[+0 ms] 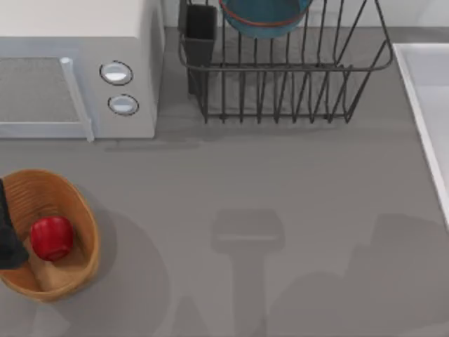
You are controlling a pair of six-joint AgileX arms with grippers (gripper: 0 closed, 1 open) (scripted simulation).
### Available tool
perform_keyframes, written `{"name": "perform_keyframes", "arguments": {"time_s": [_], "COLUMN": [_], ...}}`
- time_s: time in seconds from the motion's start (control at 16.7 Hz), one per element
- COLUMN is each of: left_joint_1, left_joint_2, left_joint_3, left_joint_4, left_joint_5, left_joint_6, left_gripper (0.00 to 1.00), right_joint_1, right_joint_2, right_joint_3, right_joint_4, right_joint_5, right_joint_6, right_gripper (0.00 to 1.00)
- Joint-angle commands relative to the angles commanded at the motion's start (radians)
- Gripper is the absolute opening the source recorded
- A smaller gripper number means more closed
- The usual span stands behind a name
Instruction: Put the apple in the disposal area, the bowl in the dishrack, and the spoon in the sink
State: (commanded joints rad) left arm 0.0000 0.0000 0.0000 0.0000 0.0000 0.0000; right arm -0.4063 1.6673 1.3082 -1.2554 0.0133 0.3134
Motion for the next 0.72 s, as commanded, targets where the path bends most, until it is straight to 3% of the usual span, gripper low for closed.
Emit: {"name": "perform_keyframes", "arguments": {"time_s": [0.72], "left_joint_1": [0.000], "left_joint_2": [0.000], "left_joint_3": [0.000], "left_joint_4": [0.000], "left_joint_5": [0.000], "left_joint_6": [0.000], "left_gripper": [1.00], "right_joint_1": [0.180], "right_joint_2": [0.835], "right_joint_3": [1.264], "right_joint_4": [-0.351], "right_joint_5": [0.009], "right_joint_6": [0.185], "right_gripper": [0.00]}}
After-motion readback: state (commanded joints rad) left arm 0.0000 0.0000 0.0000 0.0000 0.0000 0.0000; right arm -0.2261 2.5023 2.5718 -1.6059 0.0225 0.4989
